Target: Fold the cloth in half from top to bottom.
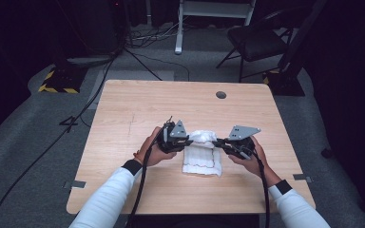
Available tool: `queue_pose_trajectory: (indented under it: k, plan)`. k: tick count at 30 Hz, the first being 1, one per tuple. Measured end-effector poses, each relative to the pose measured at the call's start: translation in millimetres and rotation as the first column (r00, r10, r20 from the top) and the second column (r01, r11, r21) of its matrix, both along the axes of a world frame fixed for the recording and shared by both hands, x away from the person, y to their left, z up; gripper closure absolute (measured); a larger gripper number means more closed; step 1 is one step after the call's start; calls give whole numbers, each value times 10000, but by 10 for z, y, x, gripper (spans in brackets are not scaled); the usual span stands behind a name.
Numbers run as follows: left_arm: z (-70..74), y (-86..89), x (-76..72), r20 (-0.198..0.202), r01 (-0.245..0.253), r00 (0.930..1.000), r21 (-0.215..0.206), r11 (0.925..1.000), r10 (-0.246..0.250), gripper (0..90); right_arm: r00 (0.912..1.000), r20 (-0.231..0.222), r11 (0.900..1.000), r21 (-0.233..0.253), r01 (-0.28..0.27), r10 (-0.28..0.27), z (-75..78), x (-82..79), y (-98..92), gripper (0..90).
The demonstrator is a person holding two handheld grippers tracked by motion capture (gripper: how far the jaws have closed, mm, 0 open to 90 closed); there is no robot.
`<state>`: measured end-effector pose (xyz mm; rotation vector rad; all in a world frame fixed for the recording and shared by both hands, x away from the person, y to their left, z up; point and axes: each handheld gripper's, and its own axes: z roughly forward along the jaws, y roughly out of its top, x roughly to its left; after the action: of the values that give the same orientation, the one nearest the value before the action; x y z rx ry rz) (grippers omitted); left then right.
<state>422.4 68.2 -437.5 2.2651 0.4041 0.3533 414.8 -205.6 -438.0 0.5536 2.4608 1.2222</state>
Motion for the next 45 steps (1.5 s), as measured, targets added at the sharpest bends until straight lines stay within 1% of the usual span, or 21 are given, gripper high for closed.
queue_pose_trajectory:
  k: [5,7,9,10,12,14,15,19,24,27,28,30,33,36,39,41,43,44,45]
  plan:
    - [-44,4,-65,-75,138,9999,99,9999,-138,778,9998,-106,9998,-103,-164,163,-51,-62,2,851]
    - [-60,2,-101,-138,270,9995,157,9995,-268,778,9996,-110,9996,-125,-271,270,-66,-89,-1,848]
    - [-65,7,-143,-114,359,9993,95,9993,-358,775,9993,-179,9992,-185,-342,339,-79,-126,-17,841]
    - [-68,11,-165,-154,397,9991,122,9991,-395,774,9988,-243,9990,-148,-428,425,-96,-149,-33,839]
    - [-91,11,-211,-206,450,9988,145,9989,-447,774,9983,-382,9987,-246,-452,442,-130,-182,-56,837]
    - [-116,2,-260,-252,548,9982,392,9977,-539,783,9976,-552,9971,-602,-460,427,-193,-232,-69,835]
    - [-129,-3,-288,-284,616,9978,431,9972,-604,792,9973,-575,9962,-709,-496,456,-216,-256,-79,835]
    - [-189,-30,-362,-363,911,9954,813,9925,-884,815,9956,-799,9954,-786,-555,492,-262,-322,-124,819]
    - [-242,-38,-388,-636,1065,9929,926,9900,-1009,843,9937,-896,9946,-725,-738,672,-263,-393,-167,830]
    - [-267,-26,-424,-689,1081,9925,1054,9885,-1012,850,9935,-850,9929,-858,-825,752,-291,-429,-178,858]
    - [-279,-16,-440,-726,1090,9923,1201,9868,-1007,851,9931,-870,9921,-909,-867,788,-300,-442,-183,867]
    - [-305,-1,-466,-729,1117,9920,1334,9847,-1026,857,9924,-882,9899,-1053,-948,856,-320,-463,-194,877]
    - [-323,32,-501,-787,1085,9921,1485,9830,-976,857,9908,-967,9870,-1207,-1056,942,-349,-487,-205,870]
    - [-326,86,-523,-879,996,9922,1379,9854,-880,833,9916,-964,9878,-1215,-975,860,-357,-503,-238,838]
    - [-312,152,-573,-898,903,9928,1246,9881,-794,798,9937,-844,9921,-949,-818,738,-321,-511,-287,789]
    - [-285,203,-606,-795,714,9949,1133,9910,-626,765,9962,-693,9947,-840,-589,531,-279,-510,-304,752]
    - [-256,242,-603,-616,393,9975,906,9951,-338,693,9984,-486,9971,-689,-332,298,-227,-491,-301,689]
    - [-246,255,-590,-617,252,9979,783,9966,-204,642,9990,-423,9976,-660,-199,171,-204,-480,-294,669]
    - [-234,267,-556,-788,82,9969,537,9985,-39,621,9992,-367,9981,-586,-165,144,-191,-472,-289,658]
